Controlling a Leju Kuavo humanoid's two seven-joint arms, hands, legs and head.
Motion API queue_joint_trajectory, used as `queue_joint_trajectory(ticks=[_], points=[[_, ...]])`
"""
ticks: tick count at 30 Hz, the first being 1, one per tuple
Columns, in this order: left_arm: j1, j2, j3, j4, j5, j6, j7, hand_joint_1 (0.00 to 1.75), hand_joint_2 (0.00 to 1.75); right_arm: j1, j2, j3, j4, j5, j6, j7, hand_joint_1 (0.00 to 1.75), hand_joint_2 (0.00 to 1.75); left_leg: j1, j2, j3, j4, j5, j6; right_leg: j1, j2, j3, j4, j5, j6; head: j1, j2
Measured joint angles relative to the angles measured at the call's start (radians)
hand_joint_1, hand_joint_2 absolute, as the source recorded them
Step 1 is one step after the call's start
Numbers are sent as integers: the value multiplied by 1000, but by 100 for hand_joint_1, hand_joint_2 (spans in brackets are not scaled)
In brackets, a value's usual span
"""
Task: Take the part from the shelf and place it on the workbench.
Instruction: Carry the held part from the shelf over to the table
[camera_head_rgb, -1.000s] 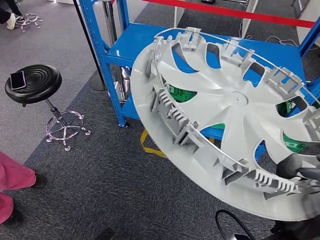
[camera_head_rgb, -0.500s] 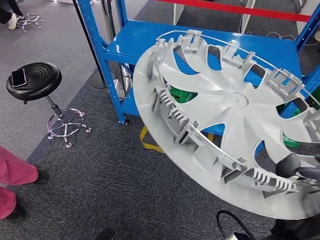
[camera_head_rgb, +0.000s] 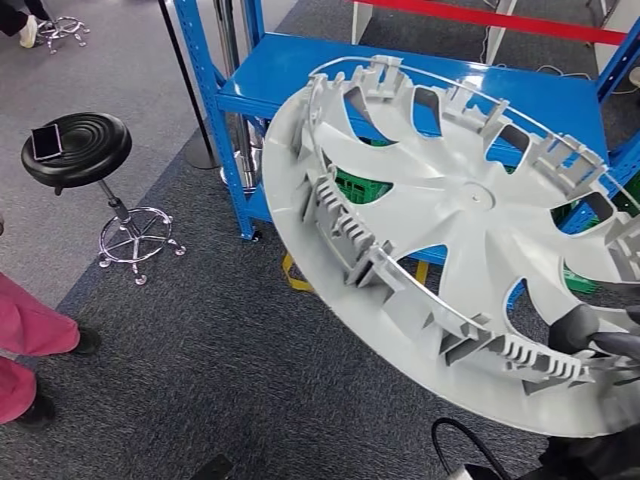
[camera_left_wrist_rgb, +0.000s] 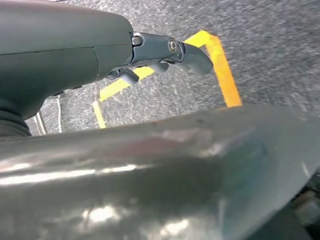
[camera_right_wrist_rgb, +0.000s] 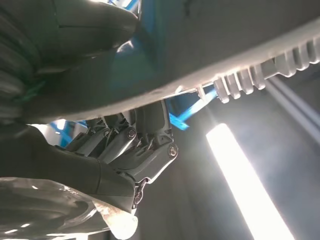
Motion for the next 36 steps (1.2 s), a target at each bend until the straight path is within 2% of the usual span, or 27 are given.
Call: queue_joint_trajectory(ticks=[1, 2, 4, 5, 6, 7, 8, 10, 11, 12, 14, 16, 18, 20, 21, 22, 23, 26, 27, 30, 31, 32, 33, 35, 36], points=[[0, 0, 0, 0, 0, 0, 0, 0, 0, -1, 0, 0, 0, 0, 0, 0, 175, 175, 1, 1, -3, -4, 6, 7, -1, 1, -9, 14, -14, 5, 1, 0], [-1, 0, 0, 0, 0, 0, 0, 0, 0, -1, 0, 1, 0, 0, 0, -1, 175, 175, 3, 2, -6, -7, 12, 14, -1, 3, -25, 47, -41, 8, 2, 0], [-3, 1, 0, 0, 0, 1, 0, 0, 0, -3, 0, 2, 0, 0, 0, -1, 175, 175, 2, 2, -16, -8, 21, 23, -3, 5, -73, 167, -114, 15, 3, 0], [-3, 1, 0, 0, 0, 1, 0, 0, 0, -3, 0, 3, 0, 0, 0, -1, 175, 175, 1, 2, -21, -8, 24, 25, -3, 5, -95, 229, -142, 17, 3, 0], [-2, 0, 0, 0, 0, 0, 0, 0, 0, -3, 0, 3, 0, 0, 0, -1, 175, 175, -1, 2, -26, -7, 27, 25, -3, 5, -105, 267, -155, 18, 3, 0], [-1, 0, 0, 0, 0, 0, 0, 0, 0, -3, 0, 4, 0, 0, 0, 0, 175, 175, -1, 2, -29, -7, 30, 24, -3, 5, -97, 267, -148, 19, 3, 0], [0, 0, 0, 0, 1, 0, 0, 0, 0, -4, 0, 5, 0, 0, 0, 0, 175, 175, -2, 2, -32, -6, 33, 23, -4, 5, -69, 227, -125, 18, 3, 0], [-1, -1, 0, 0, 1, 0, 0, 0, 0, -9, 0, 6, 0, 0, 0, 0, 175, 175, -3, 1, -35, -5, 37, 19, -3, 6, 17, 87, -69, 13, 3, 0], [-1, -1, 0, 0, 1, 0, 0, 0, 0, -13, 0, 7, 0, 0, 0, 0, 175, 175, -5, 1, -39, -2, 39, 15, -1, 6, 50, 30, -54, 9, 3, 0], [-2, -1, 0, 0, 1, 0, 0, 0, 0, -16, 0, 8, 0, 0, 0, 0, 175, 175, -6, 1, -44, 1, 42, 10, 0, 7, 68, -4, -48, 4, 3, 0], [-2, -1, 0, 0, 1, 0, 0, 0, 0, -19, 0, 9, 0, 0, 0, 1, 175, 175, -7, 1, -53, 4, 50, 0, 2, 8, 70, -16, -46, -5, 2, 0], [-2, -1, 0, 0, 1, 1, 0, 0, 0, -21, 0, 9, 0, 0, 0, 2, 175, 175, -6, 1, -60, 18, 36, -10, -1, 5, 66, -18, -38, -18, 1, 0], [-3, -1, 0, 0, 1, 1, 0, 0, 0, -25, 0, 9, 0, 0, 0, 2, 175, 175, -3, 1, -89, 97, -25, -20, -4, -1, 61, -22, -29, -30, -1, 0], [-2, -1, 0, 0, 1, 1, 0, 0, 0, -29, 0, 10, 0, -1, 0, 2, 175, 175, 2, 1, -134, 228, -97, -29, -2, -4, 51, -20, -22, -36, -2, 0], [-2, -1, 0, 0, 1, 0, 0, 0, 0, -30, 0, 10, 0, -1, 0, 2, 175, 175, 4, 1, -146, 273, -114, -31, -1, -5, 45, -19, -19, -37, -2, 0], [-2, -1, 0, 0, 1, 0, -1, 0, 0, -31, 0, 11, 0, 0, 0, 2, 175, 175, 6, 1, -143, 285, -114, -32, -1, -5, 39, -16, -15, -36, -2, 0], [-2, -2, 0, 0, 2, 0, -1, 0, 0, -31, 0, 11, 0, 0, 0, 2, 175, 175, 8, 1, -121, 257, -97, -32, -1, -6, 33, -13, -12, -35, -2, 0], [-6, -1, 0, 0, 4, 0, -2, 0, 0, -32, 0, 12, 0, 0, 0, 2, 175, 175, 8, 1, -10, 64, -27, -26, 1, -5, 16, 0, -5, -26, -2, 0], [-7, -1, 0, 0, 4, 0, -2, 0, 0, -34, 0, 12, 0, 0, 0, 2, 175, 175, 7, 1, 7, 27, -18, -22, 2, -6, 11, 3, -1, -21, -2, 0], [-6, -1, 0, 0, 5, 0, -3, 0, 0, -36, 0, 12, 0, 0, 0, 2, 175, 175, 2, 0, 2, 11, -6, -6, 0, -7, 0, 5, 9, -3, -1, 0], [-6, -1, 0, 0, 5, 0, -3, 0, 0, -36, 0, 13, 0, 0, 0, 1, 175, 175, 3, 1, -2, 8, 1, 2, -1, -5, -7, 11, -1, 3, -1, 0], [-6, -1, 0, 0, 5, 0, -3, 0, 0, -37, 0, 14, 0, 0, 0, 1, 175, 175, 4, 2, -9, 5, 10, 11, -2, -2, -18, 32, -25, 8, 0, 0], [-8, -1, 0, 0, 5, 0, -3, 0, 0, -38, 0, 14, 0, 0, 0, 1, 175, 175, 6, 3, -17, 2, 19, 18, -3, 1, -34, 72, -63, 12, 2, 0], [-11, 0, 1, 0, 6, 0, -3, 0, 0, -39, 0, 16, 0, 0, 0, 1, 175, 175, 4, 4, -40, 3, 35, 25, -4, 5, -70, 195, -149, 18, 3, 0], [-10, -1, 1, 0, 6, 0, -3, 0, 0, -39, 0, 16, 0, 0, 0, 1, 175, 175, 3, 4, -52, 3, 44, 25, -4, 5, -82, 250, -173, 20, 3, 0]])
